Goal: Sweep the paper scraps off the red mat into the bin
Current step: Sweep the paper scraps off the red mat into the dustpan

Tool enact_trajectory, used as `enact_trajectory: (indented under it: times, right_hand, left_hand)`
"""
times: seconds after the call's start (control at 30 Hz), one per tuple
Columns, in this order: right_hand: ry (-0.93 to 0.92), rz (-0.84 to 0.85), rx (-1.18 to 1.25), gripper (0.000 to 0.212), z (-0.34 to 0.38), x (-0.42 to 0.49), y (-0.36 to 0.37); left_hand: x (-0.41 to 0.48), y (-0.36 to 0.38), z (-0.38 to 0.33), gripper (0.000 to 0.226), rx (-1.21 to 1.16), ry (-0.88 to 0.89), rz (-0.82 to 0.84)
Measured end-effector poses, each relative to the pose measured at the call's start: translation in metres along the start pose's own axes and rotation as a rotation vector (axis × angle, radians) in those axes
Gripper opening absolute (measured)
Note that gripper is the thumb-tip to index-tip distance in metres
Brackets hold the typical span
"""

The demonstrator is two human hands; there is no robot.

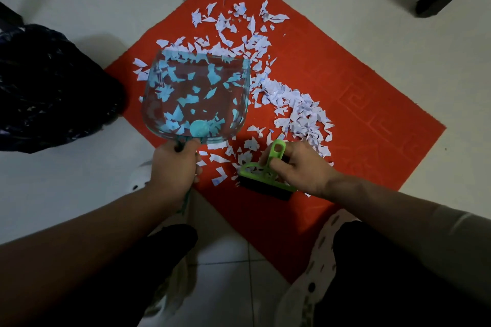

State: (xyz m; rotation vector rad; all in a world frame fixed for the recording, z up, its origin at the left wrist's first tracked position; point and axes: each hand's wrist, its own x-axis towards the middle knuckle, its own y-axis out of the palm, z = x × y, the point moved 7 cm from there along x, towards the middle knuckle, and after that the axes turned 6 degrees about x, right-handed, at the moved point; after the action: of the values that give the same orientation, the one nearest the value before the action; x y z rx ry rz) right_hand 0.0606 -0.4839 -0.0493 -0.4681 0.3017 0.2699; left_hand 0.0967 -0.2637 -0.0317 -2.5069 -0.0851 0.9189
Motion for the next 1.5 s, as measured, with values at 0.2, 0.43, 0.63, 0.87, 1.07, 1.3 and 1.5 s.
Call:
enact_trajectory:
  times: [0.2,0.43,0.63,0.87,1.07,1.3,1.5]
  right_hand:
    - [0.018,-0.279,0.067,0.019,-0.005,0.004,-0.027]
    - [0.001,-0.244,0.149,0.023,0.006,0.004,-0.008]
    - [-0.045,-0.025,0.018,0.035,0.014,0.008,0.027]
    - [-0.068,-0.317,0.059,0.026,0.02,0.018,-0.007]
    - [-0.042,-0.097,0.098,0.027,0.023,0.012,0.025]
    - [-0.046,-0.133,0.014,0.02,0.021,0.021,0.025]
    - [-0.061,-0.244,0.069,0.027,0.028,0.022,0.013]
  left_hand:
    - [0.008,0.005,0.011,0.029,-0.056,-0.059,0.028]
    - [0.001,-0.01,0.013,0.025,-0.087,-0.09,-0.028]
    - [-0.002,-0.021,0.026,0.028,-0.058,-0.112,-0.001]
    - [-0.001,-0.025,0.024,0.028,-0.053,-0.108,0.002]
    - [0.002,-0.027,0.021,0.027,-0.063,-0.098,-0.011]
    - [0.004,-0.032,0.027,0.023,-0.06,-0.088,-0.052]
    - [0.013,-0.031,0.024,0.024,-0.068,-0.047,-0.035]
